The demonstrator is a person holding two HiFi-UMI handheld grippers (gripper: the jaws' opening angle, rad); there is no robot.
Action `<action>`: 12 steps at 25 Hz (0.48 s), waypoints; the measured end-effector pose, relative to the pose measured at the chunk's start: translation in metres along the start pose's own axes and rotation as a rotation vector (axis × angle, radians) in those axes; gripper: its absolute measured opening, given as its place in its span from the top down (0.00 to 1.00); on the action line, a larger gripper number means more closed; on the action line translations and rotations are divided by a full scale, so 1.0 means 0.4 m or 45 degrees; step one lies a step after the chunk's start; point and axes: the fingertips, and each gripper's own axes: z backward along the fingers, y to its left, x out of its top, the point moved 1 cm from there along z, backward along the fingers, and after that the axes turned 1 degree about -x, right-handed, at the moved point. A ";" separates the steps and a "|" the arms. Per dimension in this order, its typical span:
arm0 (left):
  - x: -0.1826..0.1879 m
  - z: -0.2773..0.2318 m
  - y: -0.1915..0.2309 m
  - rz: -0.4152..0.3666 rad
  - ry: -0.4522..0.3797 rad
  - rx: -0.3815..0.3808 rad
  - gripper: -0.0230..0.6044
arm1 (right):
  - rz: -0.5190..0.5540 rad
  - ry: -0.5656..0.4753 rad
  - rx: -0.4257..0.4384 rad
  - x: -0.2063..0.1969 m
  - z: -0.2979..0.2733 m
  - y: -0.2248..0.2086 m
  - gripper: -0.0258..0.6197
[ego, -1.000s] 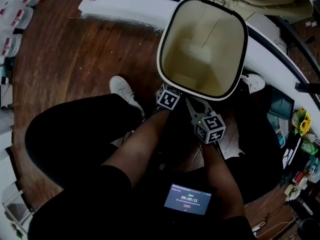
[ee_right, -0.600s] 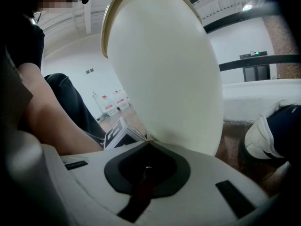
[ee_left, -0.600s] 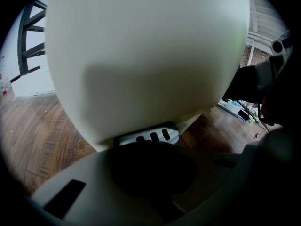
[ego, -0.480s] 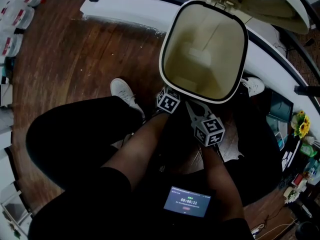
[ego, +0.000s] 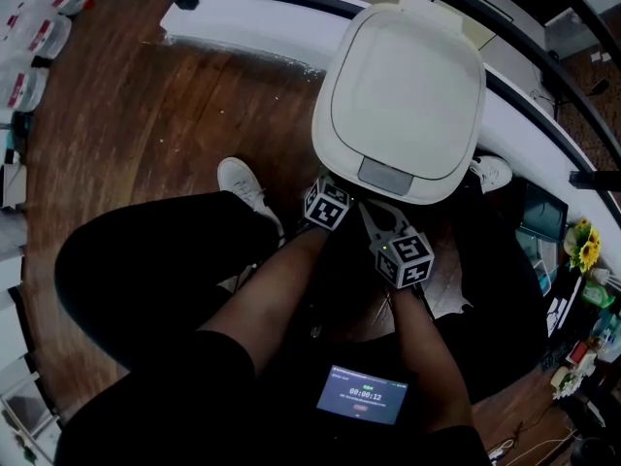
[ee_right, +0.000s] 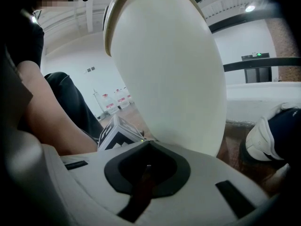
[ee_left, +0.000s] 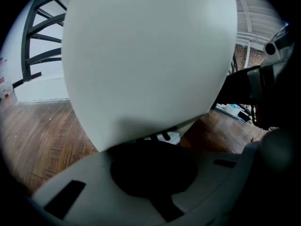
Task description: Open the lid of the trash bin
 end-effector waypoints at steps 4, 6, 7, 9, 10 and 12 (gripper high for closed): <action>0.003 0.011 0.000 0.030 0.004 -0.007 0.90 | 0.025 -0.012 0.005 0.018 0.007 0.019 0.93; 0.003 0.019 -0.004 0.023 0.020 -0.035 0.90 | 0.044 -0.025 0.000 0.031 0.017 0.026 0.93; 0.002 0.027 -0.008 0.019 0.026 -0.050 0.90 | 0.053 -0.034 -0.004 0.039 0.024 0.030 0.93; 0.007 0.053 -0.016 0.041 0.011 -0.069 0.90 | 0.066 -0.052 -0.011 0.053 0.039 0.038 0.93; 0.012 0.070 -0.021 0.064 -0.005 -0.074 0.90 | 0.073 -0.059 -0.014 0.060 0.047 0.044 0.93; 0.025 0.114 -0.033 0.096 -0.040 -0.080 0.90 | 0.084 -0.076 -0.016 0.078 0.062 0.060 0.93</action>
